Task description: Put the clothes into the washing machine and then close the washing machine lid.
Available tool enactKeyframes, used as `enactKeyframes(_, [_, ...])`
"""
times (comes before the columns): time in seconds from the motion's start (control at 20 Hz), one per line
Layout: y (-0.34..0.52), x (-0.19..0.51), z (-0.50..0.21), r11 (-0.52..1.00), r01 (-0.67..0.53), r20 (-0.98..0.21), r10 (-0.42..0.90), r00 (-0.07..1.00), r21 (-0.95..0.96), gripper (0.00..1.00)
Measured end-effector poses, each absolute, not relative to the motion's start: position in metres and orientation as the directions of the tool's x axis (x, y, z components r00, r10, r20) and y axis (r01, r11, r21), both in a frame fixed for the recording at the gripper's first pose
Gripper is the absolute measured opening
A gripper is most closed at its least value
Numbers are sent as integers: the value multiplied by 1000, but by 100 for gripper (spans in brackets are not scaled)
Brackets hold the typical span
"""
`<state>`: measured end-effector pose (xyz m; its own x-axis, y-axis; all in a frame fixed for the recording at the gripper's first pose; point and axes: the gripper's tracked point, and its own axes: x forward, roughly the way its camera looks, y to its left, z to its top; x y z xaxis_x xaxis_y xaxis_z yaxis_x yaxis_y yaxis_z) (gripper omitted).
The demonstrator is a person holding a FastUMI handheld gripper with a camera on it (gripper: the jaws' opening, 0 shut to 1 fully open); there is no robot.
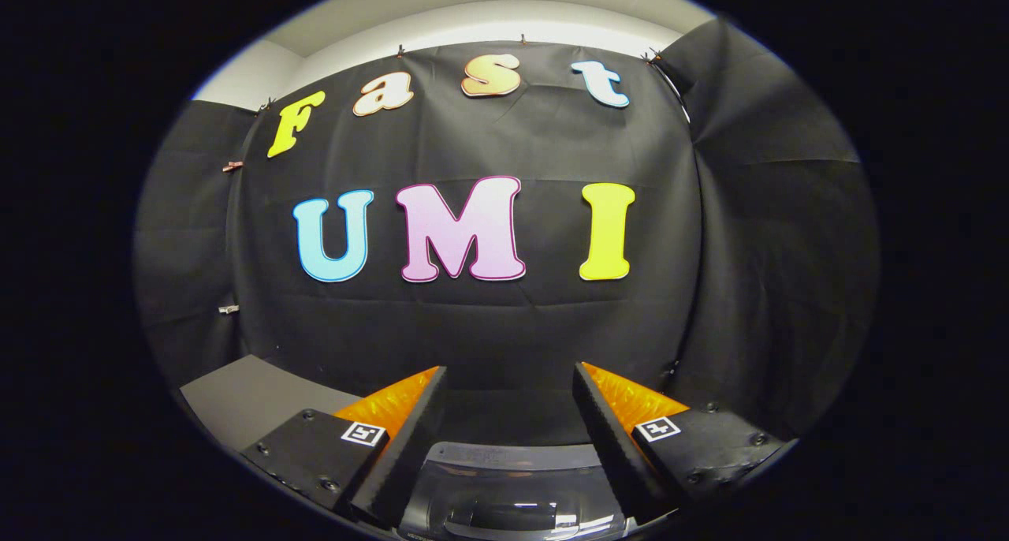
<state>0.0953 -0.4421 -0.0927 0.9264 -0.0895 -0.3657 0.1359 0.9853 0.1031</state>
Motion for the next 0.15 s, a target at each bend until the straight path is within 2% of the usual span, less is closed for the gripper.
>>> enactKeyframes(0.15, [-442,97,-91,986,133,-362,-88,928,101,99])
